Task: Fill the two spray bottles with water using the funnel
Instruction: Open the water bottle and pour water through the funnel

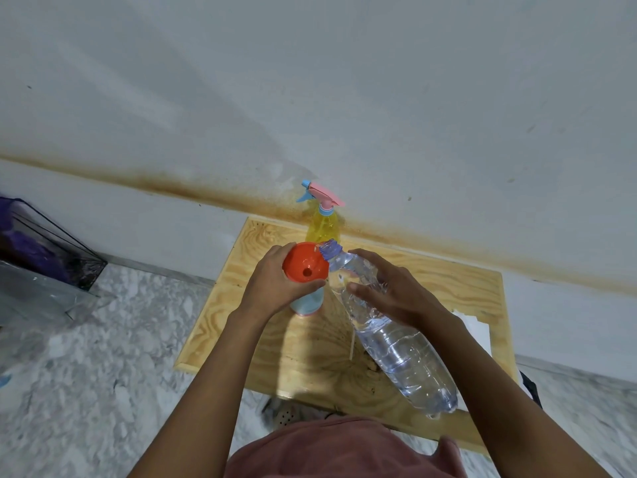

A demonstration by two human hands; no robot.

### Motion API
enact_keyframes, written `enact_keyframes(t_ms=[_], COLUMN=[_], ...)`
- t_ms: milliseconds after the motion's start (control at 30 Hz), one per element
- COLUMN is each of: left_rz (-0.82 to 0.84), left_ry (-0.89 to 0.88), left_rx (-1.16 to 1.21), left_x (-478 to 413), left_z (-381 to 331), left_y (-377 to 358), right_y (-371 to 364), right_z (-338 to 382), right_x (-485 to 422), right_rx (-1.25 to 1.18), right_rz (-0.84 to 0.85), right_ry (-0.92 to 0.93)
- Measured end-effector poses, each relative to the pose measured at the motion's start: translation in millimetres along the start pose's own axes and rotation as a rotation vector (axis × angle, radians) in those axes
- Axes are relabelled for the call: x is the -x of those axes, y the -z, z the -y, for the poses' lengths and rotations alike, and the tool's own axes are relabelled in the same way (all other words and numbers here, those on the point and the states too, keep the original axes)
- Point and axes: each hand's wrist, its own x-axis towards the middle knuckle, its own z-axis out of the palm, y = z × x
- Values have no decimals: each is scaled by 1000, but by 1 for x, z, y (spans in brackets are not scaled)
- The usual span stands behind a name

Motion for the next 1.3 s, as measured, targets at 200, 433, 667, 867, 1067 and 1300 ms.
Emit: enact_keyframes(t_ms=[200,433,667,867,1067,1300], left_rz=[-4,-6,-7,-8,-6,-7], left_ry=[-4,5,4,13,24,47], left_rx=[4,-7,1,-12,-25,-30], left_x=[0,0,0,0,-1,-2], left_z=[0,0,1,2,2,1], left_y=[0,-1,-1,-1,-1,-2], right_y=[2,2,-2,-6,-6,-6], right_z=[3,2,-4,-7,-5,-2], right_x=[1,1,0,-1,-1,0], right_rx=[10,16,-1,-11,-10,18], right_rz=[9,21,38,51,44,33], right_ry=[-23,-38,-59,-78,-72,-88])
